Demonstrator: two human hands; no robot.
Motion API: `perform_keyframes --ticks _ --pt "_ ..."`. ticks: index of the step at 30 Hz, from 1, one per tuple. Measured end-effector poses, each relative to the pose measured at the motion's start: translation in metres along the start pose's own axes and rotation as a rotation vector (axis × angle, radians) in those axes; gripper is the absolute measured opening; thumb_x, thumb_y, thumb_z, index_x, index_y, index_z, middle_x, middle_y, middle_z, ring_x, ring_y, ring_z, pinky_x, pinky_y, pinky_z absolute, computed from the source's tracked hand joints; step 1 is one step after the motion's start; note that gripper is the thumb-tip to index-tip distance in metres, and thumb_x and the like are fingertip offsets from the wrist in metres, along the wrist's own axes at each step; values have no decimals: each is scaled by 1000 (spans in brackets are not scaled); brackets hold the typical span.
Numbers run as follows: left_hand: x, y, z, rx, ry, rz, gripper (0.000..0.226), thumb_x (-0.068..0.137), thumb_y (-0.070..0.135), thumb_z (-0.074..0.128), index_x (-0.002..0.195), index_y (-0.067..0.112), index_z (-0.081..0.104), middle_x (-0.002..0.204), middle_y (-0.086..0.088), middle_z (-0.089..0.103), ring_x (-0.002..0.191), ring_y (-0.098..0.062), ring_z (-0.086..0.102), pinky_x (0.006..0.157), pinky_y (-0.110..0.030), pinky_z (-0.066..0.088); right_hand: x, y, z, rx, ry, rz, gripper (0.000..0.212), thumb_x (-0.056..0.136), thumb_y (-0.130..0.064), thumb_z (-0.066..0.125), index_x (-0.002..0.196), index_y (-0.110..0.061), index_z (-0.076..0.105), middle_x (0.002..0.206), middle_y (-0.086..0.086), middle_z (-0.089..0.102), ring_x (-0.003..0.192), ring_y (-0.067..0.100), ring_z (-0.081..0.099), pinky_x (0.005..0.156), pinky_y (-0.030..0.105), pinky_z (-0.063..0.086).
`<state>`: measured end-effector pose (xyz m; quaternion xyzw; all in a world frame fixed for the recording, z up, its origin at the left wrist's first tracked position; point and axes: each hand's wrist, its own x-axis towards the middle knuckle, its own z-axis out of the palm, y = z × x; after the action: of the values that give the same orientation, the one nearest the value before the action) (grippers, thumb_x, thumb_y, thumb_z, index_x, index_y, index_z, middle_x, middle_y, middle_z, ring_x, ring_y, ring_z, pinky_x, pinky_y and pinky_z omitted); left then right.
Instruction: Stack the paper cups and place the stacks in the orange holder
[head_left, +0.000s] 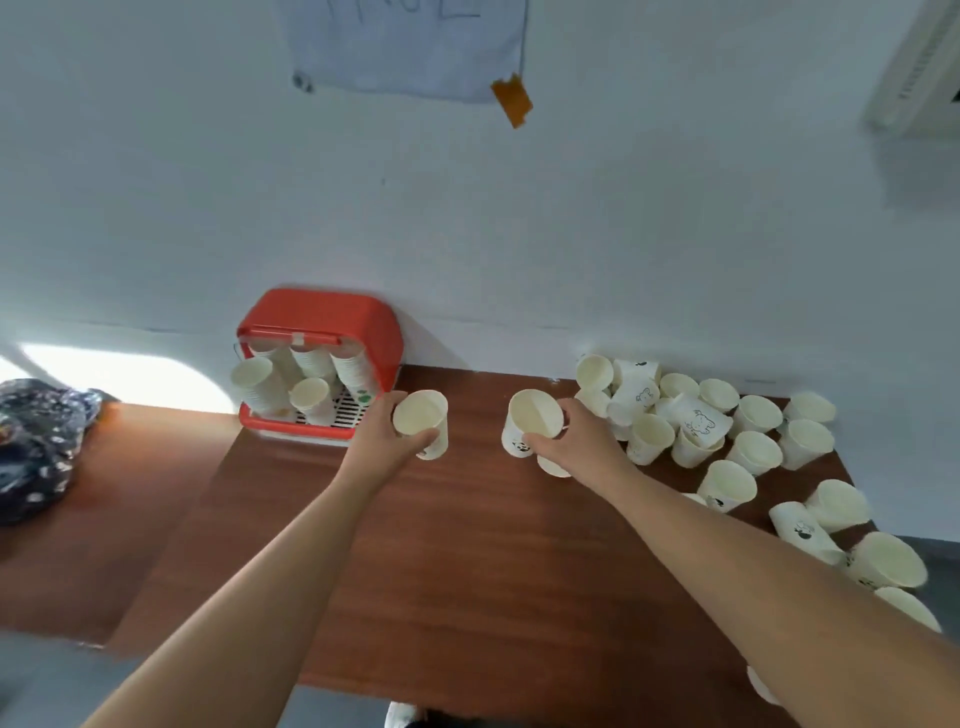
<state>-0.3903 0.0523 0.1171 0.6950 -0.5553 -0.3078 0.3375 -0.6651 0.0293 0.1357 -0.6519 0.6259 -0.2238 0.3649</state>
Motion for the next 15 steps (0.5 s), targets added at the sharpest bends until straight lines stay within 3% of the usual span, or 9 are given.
perform_keyframes --ticks 5,10,15 --pt "0 -47 -72 -27 153 -78 55 75 23 85 119 20 51 115 -1 59 107 -21 56 87 -31 43 23 -53 48 -68 -46 -42 58 73 -46 78 121 -24 54 109 -10 63 96 12 58 74 27 42" --pt "26 -96 -127 -16 240 -151 64 73 28 86 127 19 53 115 1 61 108 -24 59 92 -43 50 49 -100 104 -64 -99 -57 58 72 -45 79 121 -25 54 110 -8 64 95 10 61 72 25 48" --pt "68 -131 -150 -73 287 -170 69 72 28 87 130 19 51 116 3 59 108 -23 59 88 -38 49 81 -141 152 -67 -128 -43 59 76 -41 80 125 -24 51 109 -11 59 94 8 57 62 16 43"
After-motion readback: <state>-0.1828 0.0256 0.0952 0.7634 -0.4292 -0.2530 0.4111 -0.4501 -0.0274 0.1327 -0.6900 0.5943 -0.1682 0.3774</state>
